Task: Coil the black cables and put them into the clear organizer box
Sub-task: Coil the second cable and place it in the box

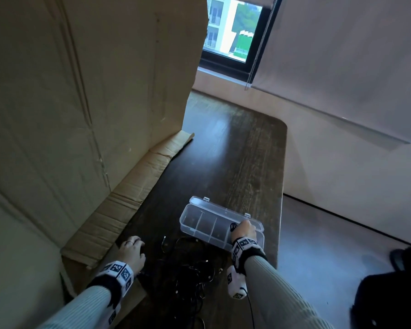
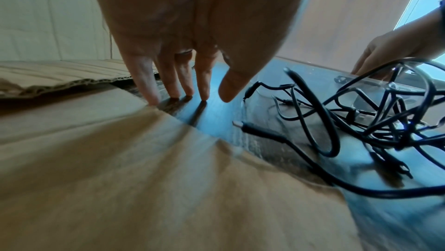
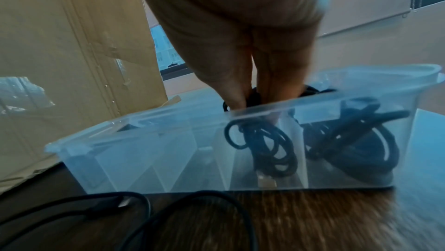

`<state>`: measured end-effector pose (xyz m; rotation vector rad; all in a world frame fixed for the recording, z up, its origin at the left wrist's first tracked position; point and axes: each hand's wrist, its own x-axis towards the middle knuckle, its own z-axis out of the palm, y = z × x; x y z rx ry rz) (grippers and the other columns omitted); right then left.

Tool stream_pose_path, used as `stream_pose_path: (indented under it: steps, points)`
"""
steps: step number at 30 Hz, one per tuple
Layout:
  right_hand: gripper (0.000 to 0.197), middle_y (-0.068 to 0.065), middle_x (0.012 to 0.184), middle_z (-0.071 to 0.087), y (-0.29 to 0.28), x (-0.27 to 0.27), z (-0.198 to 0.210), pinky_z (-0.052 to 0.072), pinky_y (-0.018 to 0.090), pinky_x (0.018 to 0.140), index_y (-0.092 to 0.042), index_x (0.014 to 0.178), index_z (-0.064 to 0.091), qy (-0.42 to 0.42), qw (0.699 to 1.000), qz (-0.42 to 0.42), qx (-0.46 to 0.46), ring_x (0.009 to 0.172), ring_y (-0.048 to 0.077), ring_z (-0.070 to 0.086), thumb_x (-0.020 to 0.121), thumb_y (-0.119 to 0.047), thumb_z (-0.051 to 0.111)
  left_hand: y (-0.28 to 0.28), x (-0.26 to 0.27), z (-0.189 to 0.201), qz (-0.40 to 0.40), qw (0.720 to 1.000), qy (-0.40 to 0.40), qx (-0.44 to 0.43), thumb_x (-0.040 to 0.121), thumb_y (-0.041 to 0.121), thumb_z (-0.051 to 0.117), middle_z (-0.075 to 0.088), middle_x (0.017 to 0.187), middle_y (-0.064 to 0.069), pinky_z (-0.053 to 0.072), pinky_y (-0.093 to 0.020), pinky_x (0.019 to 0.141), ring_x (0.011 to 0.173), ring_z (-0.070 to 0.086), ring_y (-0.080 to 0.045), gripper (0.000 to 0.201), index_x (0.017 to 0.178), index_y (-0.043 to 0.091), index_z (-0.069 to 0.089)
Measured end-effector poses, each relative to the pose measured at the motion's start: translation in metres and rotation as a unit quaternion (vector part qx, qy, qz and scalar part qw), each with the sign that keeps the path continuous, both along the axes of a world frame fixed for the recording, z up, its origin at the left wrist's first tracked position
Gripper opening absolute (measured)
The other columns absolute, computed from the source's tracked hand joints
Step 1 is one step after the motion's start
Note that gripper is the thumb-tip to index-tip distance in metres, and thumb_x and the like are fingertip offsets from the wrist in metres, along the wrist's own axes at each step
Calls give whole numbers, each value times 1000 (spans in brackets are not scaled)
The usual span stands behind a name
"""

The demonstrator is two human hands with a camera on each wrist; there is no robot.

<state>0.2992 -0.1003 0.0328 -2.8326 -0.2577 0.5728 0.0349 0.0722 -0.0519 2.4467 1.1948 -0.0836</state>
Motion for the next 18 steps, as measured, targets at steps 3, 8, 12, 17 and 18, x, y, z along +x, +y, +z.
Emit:
stream_pose_path:
  steps: [3, 8, 12, 17, 18]
  points:
    - [18, 6, 114, 68, -1, 0, -1, 38, 39, 99, -18, 103, 67, -42, 994, 40, -89, 119, 26, 53, 93, -20, 52, -2, -1, 0, 0, 1000, 1, 5, 93, 26, 49, 33, 146, 5, 33, -23, 104, 128, 39, -16, 37, 129, 22, 49]
    - [28, 5, 126, 62, 2, 12, -15, 38, 40, 101, -18, 118, 62, -43, 983, 105, -142, 127, 25, 47, 95, -23, 48, -3, -5, -6, -5, 1000, 1, 8, 92, 26, 49, 32, 147, 7, 33, -24, 104, 128, 38, -14, 38, 130, 24, 48]
    - [27, 11, 125, 62, 1, 21, -19, 45, 39, 95, -12, 116, 63, -16, 981, 143, -130, 126, 29, 45, 94, -23, 52, -3, -7, -8, -7, 1000, 0, 14, 91, 28, 50, 31, 146, 10, 38, -25, 101, 127, 39, -12, 39, 130, 28, 47]
    - [22, 14, 116, 65, -6, 24, -14, 51, 39, 91, -7, 108, 64, 13, 978, 175, -115, 116, 32, 55, 93, -18, 52, 0, -6, -10, -3, 1000, -9, 8, 89, 26, 52, 37, 143, 8, 38, -26, 100, 124, 42, -14, 36, 125, 26, 52]
    - [21, 14, 110, 67, -6, 24, -14, 53, 37, 85, -4, 106, 64, 5, 981, 169, -98, 109, 31, 60, 94, -12, 50, 1, -5, -10, -3, 1000, -12, 7, 89, 25, 52, 37, 142, 8, 38, -26, 101, 124, 42, -14, 35, 125, 25, 53]
